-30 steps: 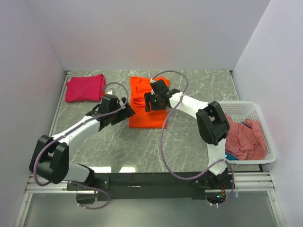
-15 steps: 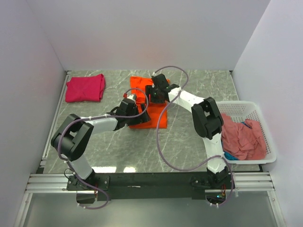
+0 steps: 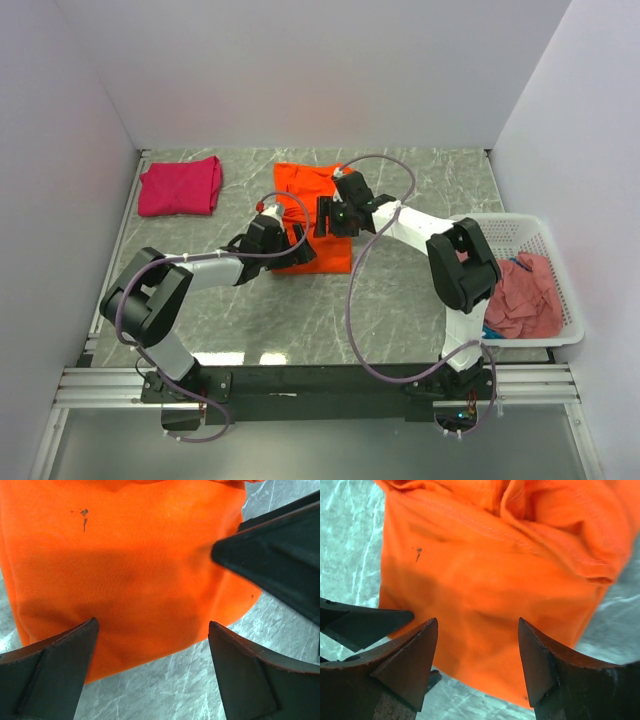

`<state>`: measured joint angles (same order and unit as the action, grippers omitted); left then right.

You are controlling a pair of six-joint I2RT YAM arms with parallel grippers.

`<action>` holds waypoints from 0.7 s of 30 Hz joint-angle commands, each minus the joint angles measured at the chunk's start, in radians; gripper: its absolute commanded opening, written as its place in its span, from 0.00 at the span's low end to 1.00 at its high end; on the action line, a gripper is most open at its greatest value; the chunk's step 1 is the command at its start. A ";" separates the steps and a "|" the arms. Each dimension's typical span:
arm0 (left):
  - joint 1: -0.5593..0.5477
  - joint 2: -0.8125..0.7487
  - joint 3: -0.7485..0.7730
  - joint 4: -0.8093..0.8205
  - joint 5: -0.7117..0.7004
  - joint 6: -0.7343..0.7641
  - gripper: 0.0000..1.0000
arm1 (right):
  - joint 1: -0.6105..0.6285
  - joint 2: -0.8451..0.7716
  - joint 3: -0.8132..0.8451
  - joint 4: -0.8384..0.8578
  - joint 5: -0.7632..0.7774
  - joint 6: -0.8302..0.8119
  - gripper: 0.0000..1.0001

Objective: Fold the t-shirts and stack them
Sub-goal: Fold the tshirt

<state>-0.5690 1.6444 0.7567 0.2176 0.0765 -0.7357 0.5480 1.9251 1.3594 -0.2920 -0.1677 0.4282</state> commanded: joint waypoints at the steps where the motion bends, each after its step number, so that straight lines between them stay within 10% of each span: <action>1: -0.005 0.002 -0.037 -0.119 -0.014 0.016 1.00 | 0.013 0.006 -0.017 0.083 -0.024 0.040 0.72; 21: -0.009 -0.052 -0.125 -0.176 -0.058 0.027 0.99 | -0.043 0.330 0.626 0.026 0.263 0.089 0.73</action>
<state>-0.5739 1.6043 0.6937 0.2554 0.0570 -0.7181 0.5301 2.3291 1.8980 -0.2707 0.0322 0.5194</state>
